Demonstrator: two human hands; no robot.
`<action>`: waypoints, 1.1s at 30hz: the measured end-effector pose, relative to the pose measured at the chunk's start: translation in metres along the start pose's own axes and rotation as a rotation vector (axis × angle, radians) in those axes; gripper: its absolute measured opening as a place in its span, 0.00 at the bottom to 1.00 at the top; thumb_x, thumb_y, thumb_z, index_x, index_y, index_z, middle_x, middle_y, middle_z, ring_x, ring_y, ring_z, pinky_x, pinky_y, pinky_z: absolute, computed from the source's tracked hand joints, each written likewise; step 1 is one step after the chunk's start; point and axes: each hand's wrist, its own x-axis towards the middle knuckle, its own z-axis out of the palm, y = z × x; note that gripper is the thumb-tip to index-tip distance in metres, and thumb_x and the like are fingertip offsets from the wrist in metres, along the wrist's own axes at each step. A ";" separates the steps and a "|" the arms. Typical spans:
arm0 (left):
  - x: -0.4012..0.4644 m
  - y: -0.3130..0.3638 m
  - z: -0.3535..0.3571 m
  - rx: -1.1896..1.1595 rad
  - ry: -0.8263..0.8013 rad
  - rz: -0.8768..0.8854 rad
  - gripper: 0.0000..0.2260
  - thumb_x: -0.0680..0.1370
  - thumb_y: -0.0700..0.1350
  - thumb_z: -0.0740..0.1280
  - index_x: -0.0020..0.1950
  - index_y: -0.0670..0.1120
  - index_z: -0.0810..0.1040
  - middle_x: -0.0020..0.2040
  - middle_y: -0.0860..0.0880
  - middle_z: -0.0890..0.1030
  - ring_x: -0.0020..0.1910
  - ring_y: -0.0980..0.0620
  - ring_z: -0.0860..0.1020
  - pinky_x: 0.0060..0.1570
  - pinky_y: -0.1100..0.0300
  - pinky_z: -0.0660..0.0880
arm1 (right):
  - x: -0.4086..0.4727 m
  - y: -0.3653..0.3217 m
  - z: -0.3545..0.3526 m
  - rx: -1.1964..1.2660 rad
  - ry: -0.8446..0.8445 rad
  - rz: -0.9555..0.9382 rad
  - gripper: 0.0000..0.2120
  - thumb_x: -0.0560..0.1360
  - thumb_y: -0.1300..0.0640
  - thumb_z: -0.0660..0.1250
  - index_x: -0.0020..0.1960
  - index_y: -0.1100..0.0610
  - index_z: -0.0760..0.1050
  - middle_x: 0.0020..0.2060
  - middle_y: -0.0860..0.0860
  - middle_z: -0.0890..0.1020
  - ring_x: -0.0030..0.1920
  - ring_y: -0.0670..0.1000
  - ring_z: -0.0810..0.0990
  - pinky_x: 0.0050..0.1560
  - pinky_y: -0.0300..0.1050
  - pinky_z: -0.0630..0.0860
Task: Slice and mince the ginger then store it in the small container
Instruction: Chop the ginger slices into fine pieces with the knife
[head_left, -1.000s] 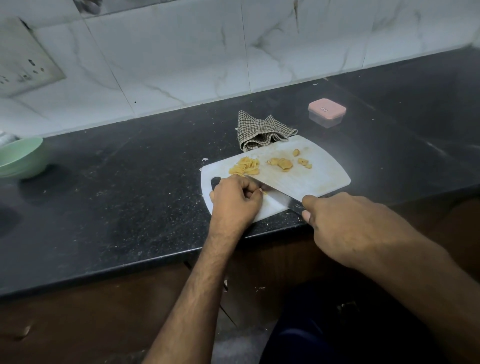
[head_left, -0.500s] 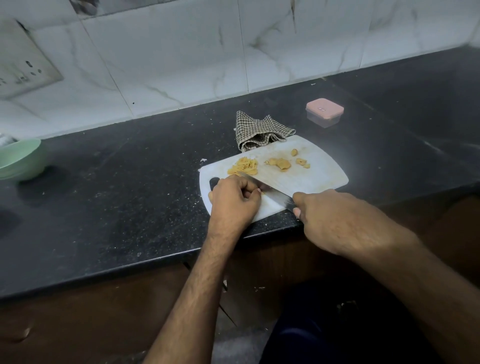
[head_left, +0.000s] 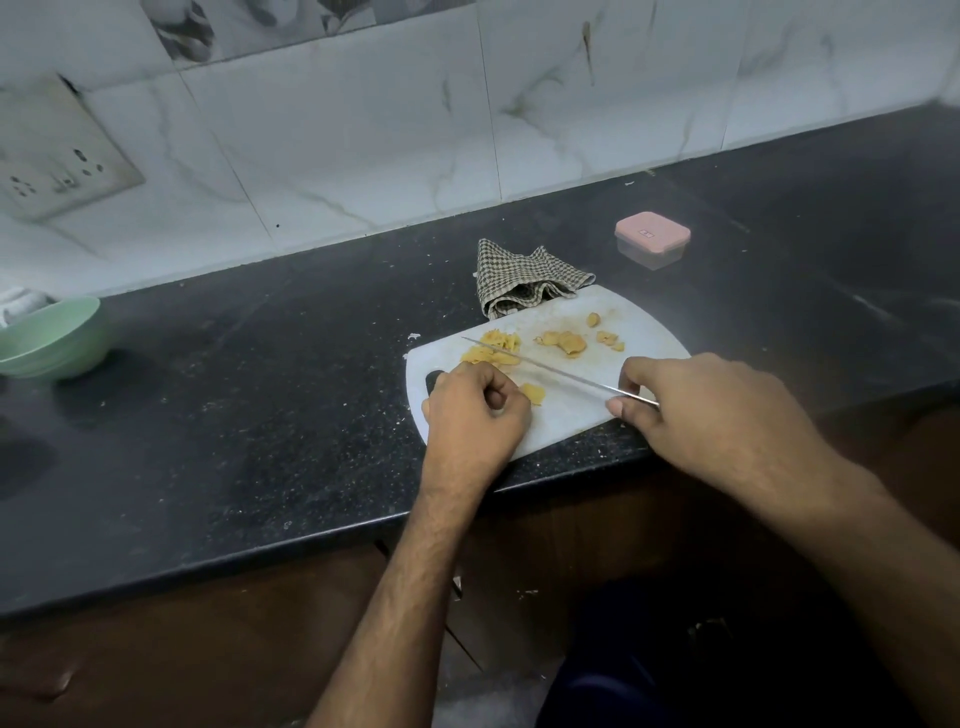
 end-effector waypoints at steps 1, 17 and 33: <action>-0.001 0.001 0.000 -0.010 0.007 0.004 0.04 0.69 0.48 0.66 0.34 0.52 0.76 0.33 0.56 0.78 0.41 0.52 0.78 0.51 0.41 0.78 | 0.004 0.005 0.004 -0.007 0.025 -0.014 0.13 0.80 0.35 0.56 0.53 0.42 0.70 0.33 0.44 0.69 0.42 0.54 0.76 0.39 0.47 0.68; -0.004 -0.007 -0.002 -0.036 0.178 0.136 0.07 0.73 0.50 0.70 0.44 0.53 0.72 0.45 0.57 0.74 0.49 0.54 0.72 0.53 0.41 0.74 | 0.052 0.066 0.043 0.089 0.345 -0.329 0.17 0.71 0.50 0.75 0.57 0.42 0.76 0.44 0.41 0.82 0.43 0.48 0.82 0.32 0.46 0.76; 0.034 0.020 -0.013 0.208 -0.071 -0.010 0.13 0.78 0.56 0.72 0.36 0.51 0.84 0.41 0.60 0.82 0.54 0.55 0.77 0.60 0.52 0.58 | 0.053 0.078 0.050 0.081 0.439 -0.478 0.23 0.67 0.55 0.79 0.60 0.44 0.77 0.45 0.41 0.83 0.43 0.49 0.84 0.29 0.44 0.74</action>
